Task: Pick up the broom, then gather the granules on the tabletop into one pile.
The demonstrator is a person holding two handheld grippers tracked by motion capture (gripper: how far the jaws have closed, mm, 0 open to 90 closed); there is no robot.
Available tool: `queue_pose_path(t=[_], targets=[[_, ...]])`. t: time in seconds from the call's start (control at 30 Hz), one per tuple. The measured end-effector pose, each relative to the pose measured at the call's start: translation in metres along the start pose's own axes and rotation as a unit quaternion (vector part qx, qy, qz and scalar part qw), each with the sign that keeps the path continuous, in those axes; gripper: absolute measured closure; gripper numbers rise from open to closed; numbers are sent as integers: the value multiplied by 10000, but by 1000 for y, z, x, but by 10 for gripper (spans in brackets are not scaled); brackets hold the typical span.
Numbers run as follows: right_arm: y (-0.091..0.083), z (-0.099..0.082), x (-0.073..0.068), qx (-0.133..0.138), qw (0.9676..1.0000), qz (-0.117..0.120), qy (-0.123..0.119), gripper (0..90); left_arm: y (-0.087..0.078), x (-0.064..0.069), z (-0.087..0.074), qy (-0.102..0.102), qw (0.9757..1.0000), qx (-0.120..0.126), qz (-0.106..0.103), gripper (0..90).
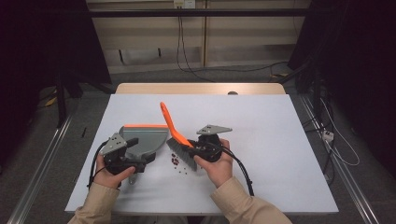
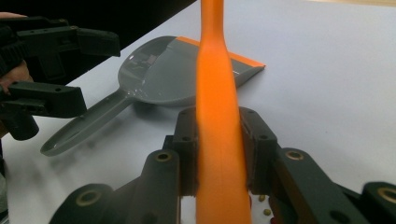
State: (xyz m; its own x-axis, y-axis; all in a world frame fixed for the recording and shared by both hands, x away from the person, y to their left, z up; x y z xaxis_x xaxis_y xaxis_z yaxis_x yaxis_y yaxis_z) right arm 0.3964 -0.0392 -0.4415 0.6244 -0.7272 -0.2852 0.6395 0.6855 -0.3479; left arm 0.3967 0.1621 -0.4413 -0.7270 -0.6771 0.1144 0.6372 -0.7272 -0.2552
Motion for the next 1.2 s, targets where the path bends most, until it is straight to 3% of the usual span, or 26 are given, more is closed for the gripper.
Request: queue_pose_path(t=[0.27,0.4,0.47,0.63,0.9,1.2], targets=[[5,-11,-19,-137,9997,171,117,711,-3,-2,0,-10,10000,9,44,75],[8,-20,-26,-256,9987,317,313,711,-3,-1,1,6,10000,27,41,75],[12,-26,-27,-363,9986,250,295,711,-3,0,0,24,10000,16,34,75],[14,-27,-14,-483,9981,-21,389,711,-3,-1,0,0,10000,28,57,75],[4,-28,3,-517,9968,-223,576,709,-3,0,0,1,10000,32,62,75],[-11,-28,17,-558,9960,-441,544,709,-2,1,1,9,10000,24,49,75]])
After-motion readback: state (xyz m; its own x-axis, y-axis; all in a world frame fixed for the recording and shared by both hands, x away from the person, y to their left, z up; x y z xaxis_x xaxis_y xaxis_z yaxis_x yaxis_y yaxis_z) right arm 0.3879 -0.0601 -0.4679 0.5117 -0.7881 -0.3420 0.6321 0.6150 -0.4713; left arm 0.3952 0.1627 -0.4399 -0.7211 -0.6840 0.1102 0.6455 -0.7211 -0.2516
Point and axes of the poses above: each handheld gripper's, and its own axes: y roughly forward along the jaws, z roughly out of its top, x roughly to its right, the point moved 7 cm from there along y, roughly forward along the jaws, and after that the axes turned 10 degrees about x, right-handed, at the moved point
